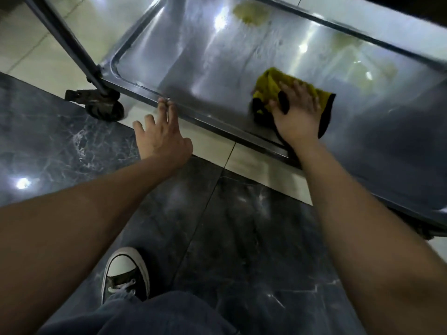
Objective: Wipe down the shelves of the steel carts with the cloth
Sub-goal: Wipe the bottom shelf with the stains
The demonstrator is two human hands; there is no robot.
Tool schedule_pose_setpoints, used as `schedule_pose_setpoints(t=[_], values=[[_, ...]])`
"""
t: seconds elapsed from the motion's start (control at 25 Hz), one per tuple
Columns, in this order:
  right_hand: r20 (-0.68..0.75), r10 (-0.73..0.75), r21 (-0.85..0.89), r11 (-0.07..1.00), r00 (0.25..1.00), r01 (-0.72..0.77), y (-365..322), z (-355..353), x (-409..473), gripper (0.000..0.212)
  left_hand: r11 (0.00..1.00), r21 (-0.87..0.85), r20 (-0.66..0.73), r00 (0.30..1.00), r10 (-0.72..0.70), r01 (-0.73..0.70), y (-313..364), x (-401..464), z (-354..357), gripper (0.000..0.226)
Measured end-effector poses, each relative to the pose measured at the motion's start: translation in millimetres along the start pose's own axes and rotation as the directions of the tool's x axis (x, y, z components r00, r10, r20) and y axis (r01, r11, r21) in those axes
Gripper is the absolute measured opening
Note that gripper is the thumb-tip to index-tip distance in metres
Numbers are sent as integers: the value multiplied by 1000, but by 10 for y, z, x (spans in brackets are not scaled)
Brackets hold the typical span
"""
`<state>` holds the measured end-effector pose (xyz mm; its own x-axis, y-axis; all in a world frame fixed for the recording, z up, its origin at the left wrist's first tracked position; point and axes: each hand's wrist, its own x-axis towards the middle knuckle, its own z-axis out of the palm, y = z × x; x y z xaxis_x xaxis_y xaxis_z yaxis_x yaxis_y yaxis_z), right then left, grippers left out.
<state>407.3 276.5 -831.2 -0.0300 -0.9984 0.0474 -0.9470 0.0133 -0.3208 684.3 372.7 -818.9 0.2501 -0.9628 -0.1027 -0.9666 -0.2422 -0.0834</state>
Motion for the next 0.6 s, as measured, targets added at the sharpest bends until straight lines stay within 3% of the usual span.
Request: schedule_pose_setpoints(t=[0.08, 0.28, 0.44, 0.52, 0.6], values=[[-8, 140, 43, 989, 990, -140, -65, 14, 80, 57, 1000, -18, 3, 1000, -10, 10, 39, 28, 20, 87], [28, -83, 36, 996, 996, 82, 276, -74, -497, 56, 1000, -6, 32, 999, -8, 8, -6, -7, -55, 87], [22, 138, 7, 990, 990, -138, 382, -135, -83, 60, 1000, 28, 26, 1000, 6, -7, 33, -10, 14, 89], [-22, 125, -6, 992, 992, -125, 316, -47, -228, 61, 1000, -2, 63, 998, -14, 15, 78, -36, -28, 92], [-27, 81, -21, 996, 996, -81, 289, -19, -416, 60, 988, -50, 5, 990, 144, -143, 249, -156, -90, 91]])
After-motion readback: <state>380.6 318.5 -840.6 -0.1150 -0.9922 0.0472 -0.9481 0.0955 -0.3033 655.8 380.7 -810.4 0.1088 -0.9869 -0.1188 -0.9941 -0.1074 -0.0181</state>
